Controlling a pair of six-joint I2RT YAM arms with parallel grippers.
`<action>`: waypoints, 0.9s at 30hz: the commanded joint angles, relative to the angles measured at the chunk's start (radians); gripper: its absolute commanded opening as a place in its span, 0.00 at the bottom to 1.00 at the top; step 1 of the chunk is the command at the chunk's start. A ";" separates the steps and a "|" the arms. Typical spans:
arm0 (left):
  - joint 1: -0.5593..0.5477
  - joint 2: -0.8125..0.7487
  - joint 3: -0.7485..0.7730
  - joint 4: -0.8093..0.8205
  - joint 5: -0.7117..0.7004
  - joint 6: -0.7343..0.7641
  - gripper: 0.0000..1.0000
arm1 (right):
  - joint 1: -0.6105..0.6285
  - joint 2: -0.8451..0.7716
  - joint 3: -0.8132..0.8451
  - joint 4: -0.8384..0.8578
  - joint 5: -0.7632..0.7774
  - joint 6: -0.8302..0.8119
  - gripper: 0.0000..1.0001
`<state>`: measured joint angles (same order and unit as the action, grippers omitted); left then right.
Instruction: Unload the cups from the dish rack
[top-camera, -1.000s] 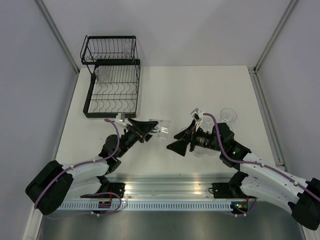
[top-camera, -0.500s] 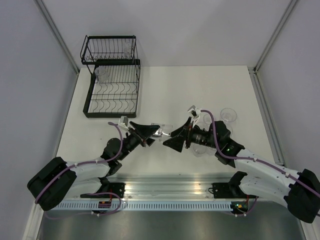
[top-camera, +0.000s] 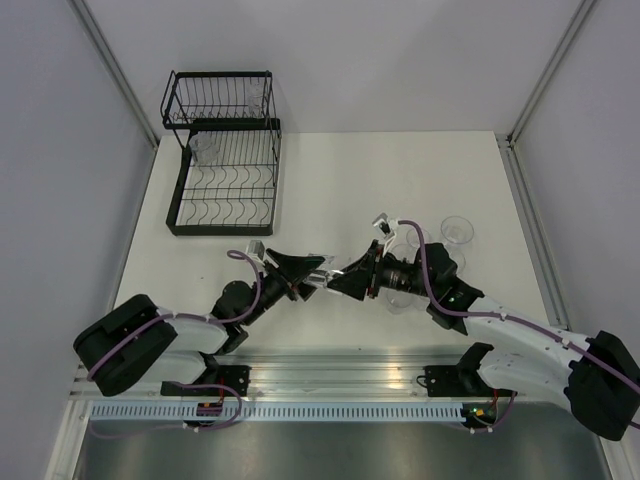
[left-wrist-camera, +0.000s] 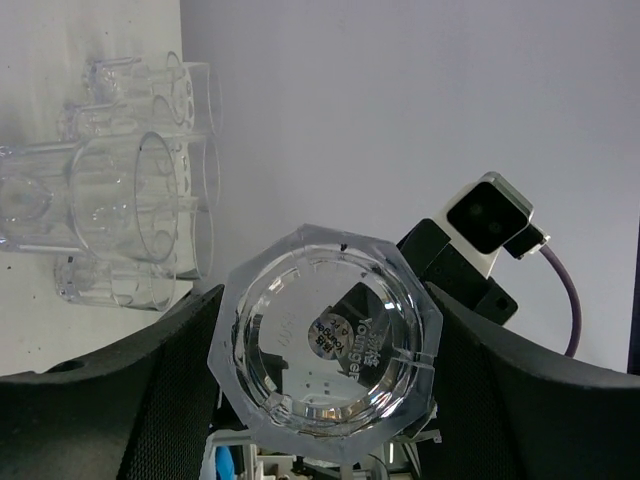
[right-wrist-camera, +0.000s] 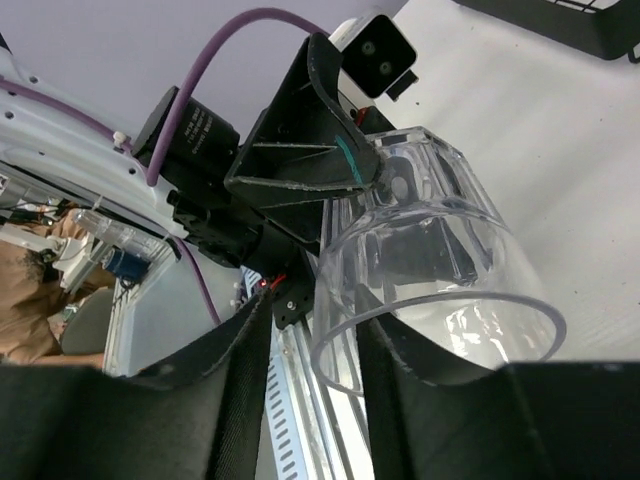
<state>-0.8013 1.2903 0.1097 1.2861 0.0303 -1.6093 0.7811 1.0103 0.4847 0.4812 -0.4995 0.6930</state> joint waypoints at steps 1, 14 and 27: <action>-0.029 0.035 0.030 0.183 0.002 -0.038 0.02 | 0.003 0.004 0.006 0.128 -0.031 0.011 0.41; -0.059 0.139 0.044 0.311 -0.006 -0.066 0.35 | 0.003 -0.007 0.012 0.106 0.010 -0.009 0.01; -0.035 0.044 0.001 0.337 -0.095 0.061 1.00 | 0.003 -0.026 0.118 -0.154 0.116 -0.136 0.01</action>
<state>-0.8455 1.3949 0.1291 1.3331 -0.0338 -1.6390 0.7769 1.0069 0.4965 0.3843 -0.4435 0.6411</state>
